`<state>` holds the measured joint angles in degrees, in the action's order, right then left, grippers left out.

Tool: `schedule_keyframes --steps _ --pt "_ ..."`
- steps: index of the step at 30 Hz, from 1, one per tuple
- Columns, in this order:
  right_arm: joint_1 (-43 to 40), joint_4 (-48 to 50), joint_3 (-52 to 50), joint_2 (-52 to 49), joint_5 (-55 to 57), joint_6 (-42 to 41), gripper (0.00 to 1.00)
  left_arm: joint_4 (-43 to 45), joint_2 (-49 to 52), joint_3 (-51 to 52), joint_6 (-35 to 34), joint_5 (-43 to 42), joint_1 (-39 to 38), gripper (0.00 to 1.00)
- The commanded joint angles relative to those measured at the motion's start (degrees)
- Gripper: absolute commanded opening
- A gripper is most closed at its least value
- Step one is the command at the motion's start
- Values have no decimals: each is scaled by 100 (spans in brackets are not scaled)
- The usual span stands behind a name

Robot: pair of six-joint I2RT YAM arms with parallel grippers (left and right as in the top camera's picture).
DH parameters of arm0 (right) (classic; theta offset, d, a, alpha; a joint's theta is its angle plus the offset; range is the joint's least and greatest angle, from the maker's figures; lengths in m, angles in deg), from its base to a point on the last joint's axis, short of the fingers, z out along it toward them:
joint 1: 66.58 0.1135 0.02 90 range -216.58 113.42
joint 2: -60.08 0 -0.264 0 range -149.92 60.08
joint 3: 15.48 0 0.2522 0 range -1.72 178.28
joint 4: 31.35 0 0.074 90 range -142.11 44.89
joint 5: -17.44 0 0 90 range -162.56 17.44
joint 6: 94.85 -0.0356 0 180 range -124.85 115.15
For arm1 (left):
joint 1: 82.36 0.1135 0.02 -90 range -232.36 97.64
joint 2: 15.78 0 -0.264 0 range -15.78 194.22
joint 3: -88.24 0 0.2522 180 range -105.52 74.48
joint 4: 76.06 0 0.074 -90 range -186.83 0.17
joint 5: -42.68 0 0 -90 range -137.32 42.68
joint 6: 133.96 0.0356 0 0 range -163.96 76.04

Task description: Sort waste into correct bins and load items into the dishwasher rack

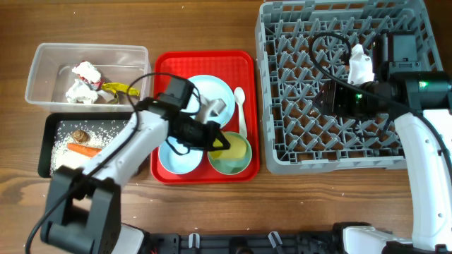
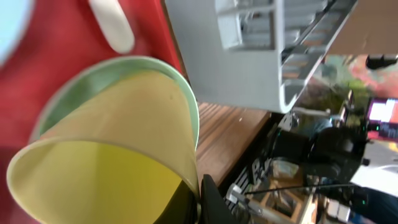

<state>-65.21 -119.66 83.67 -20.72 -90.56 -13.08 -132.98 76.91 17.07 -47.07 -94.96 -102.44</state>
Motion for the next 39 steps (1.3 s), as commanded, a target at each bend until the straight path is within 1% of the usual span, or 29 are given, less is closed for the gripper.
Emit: schedule_keyframes --steps 1,7,9,10,13,15,16,19,20,22,23,24,26,29,32,34,36,39 --pt "28 15 -35 -37 -92 79 56 -57 -389 -151 -31 28 240 4" --pt "28 11 -35 -37 -98 76 56 0 -1027 -234 -24 -57 398 4" --pt "28 7 -35 -37 -155 96 57 208 -1241 -275 17 -188 413 4" --pt "28 7 -35 -37 -282 234 57 461 -1397 -275 46 -319 413 4" --pt "28 -2 -35 -37 -1060 881 57 1193 -1727 -275 120 -1071 472 4" --pt "28 -4 -35 -37 -1631 1338 57 1757 -1803 -275 74 -1993 597 4" --pt "28 -7 -35 -37 -2116 1718 57 2208 -1786 -275 -214 -2669 728 4" --pt "28 4 -35 -37 -2975 2450 58 2942 -1700 -275 -750 -3641 960 4" --pt "28 33 -35 -37 -2994 2476 58 3117 -1659 -275 -970 -3744 1071 4" --pt "28 50 -35 -37 -2994 2476 59 3174 -1617 -273 -1001 -3912 1211 4" --pt "28 57 -35 -37 -2994 2485 59 3322 -1593 -273 -1023 -4266 1303 4" --pt "28 61 -35 -37 -3040 2605 59 3499 -1578 -273 -1421 -4271 1416 4" --pt "28 52 -35 -37 -3482 3126 59 3790 -1578 -273 -1725 -4271 1550 4" --pt "28 52 -35 -37 -4542 4144 61 4594 -1578 -273 -2358 -4271 1707 4" --pt "28 96 -37 -39 -5477 4872 62 5165 -1578 -273 -2771 -4269 1707 4" --pt "31 267 -48 -48 -5781 5027 62 5333 -1578 -273 -2811 -4269 1709 4" --pt "35 549 -66 -68 -5803 5023 62 5390 -1578 -273 -2833 -4269 1707 4" --pt "76 837 -66 -177 -5947 5023 62 5578 -1578 -273 -3042 -4269 1709 4"
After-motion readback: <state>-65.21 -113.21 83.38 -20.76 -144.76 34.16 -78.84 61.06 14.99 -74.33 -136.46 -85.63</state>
